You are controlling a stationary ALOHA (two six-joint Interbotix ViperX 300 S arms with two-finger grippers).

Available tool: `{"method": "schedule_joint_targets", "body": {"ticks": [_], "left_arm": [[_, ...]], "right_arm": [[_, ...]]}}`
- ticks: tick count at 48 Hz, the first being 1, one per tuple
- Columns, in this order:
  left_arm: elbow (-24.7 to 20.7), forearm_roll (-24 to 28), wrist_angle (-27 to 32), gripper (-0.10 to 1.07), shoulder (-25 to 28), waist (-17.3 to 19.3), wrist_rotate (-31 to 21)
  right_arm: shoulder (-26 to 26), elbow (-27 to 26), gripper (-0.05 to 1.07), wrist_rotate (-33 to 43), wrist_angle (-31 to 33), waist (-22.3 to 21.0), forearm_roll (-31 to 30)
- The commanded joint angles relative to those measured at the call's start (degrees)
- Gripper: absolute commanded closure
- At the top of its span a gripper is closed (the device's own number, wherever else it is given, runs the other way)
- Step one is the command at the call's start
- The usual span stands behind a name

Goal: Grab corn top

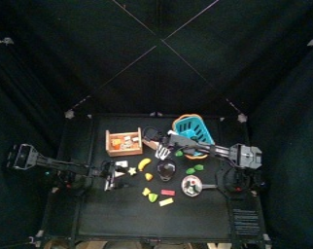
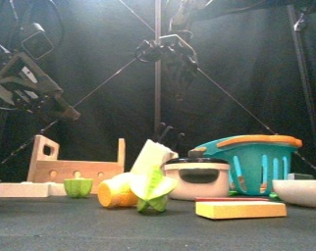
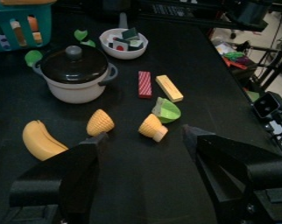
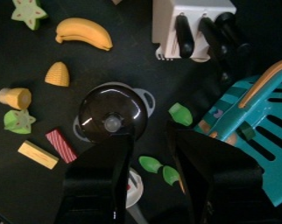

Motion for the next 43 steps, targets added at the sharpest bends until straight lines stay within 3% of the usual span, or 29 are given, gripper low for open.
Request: {"method": "schedule_joint_targets", "body": {"ticks": [1,24,43], "left_arm": [[-0.88,-0.09,-0.26,-0.02,0.0,0.18,0.09],[-0.62,-0.09,-0.26,-0.02,-0.09,0.44,0.09],[1.41,-0.35,-0.26,-0.02,-1.41,0.79,0.0]], "right_arm": [[-3.34,-0.09,0.29,0.26,-0.88,0.53,-0.79],[-13.45,17.05,0.29,9.58,-21.18,8.61,-3.96],[-17.84,29.53,0.29,24.61,-31.2,15.82,-17.14]]}}
